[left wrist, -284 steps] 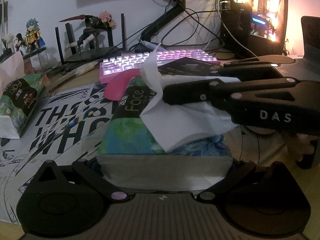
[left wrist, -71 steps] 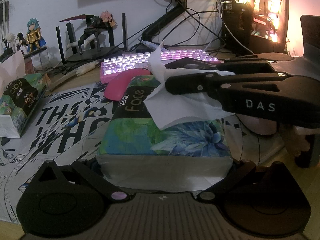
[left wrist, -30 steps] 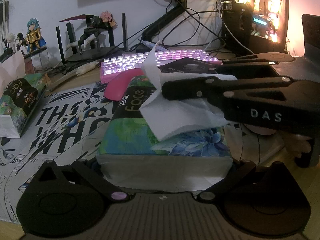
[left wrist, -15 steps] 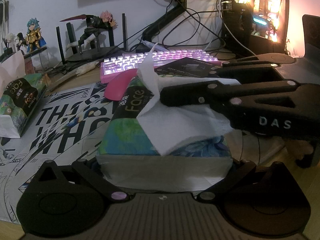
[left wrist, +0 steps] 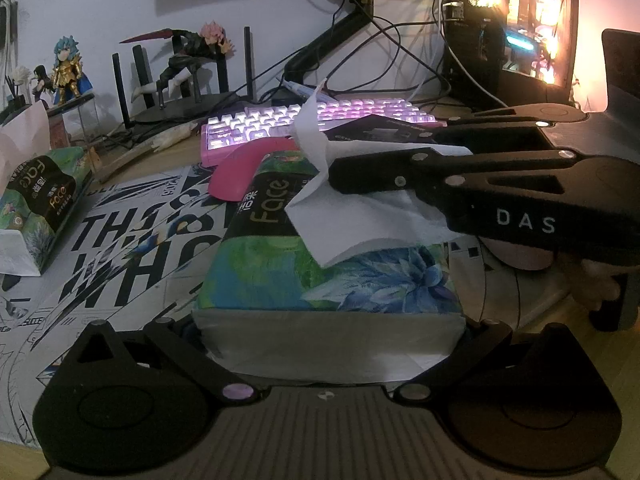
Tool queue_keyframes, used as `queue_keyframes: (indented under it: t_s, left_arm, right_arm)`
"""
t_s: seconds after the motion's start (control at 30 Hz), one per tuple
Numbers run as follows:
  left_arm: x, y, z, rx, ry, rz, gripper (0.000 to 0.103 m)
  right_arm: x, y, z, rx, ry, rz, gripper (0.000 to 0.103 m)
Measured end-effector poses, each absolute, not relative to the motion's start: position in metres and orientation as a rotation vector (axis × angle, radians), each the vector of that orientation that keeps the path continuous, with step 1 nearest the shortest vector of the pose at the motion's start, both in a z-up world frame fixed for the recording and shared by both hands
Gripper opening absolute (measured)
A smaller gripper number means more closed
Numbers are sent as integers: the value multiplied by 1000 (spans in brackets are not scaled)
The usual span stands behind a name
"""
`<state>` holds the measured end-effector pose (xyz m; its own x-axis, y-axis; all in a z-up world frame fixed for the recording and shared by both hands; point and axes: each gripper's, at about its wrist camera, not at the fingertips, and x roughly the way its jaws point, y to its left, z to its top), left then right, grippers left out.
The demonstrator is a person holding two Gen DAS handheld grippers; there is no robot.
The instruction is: Clean container
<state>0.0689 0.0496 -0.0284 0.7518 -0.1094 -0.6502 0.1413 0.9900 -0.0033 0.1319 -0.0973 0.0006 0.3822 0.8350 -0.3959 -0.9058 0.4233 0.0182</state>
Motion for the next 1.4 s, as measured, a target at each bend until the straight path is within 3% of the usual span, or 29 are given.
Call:
queue_keyframes:
  t_s: [1.4]
  left_arm:
    - [69,50,-29,47,707,-137,103]
  right_arm:
    - [130,-94,-1,-224,365,1095,5]
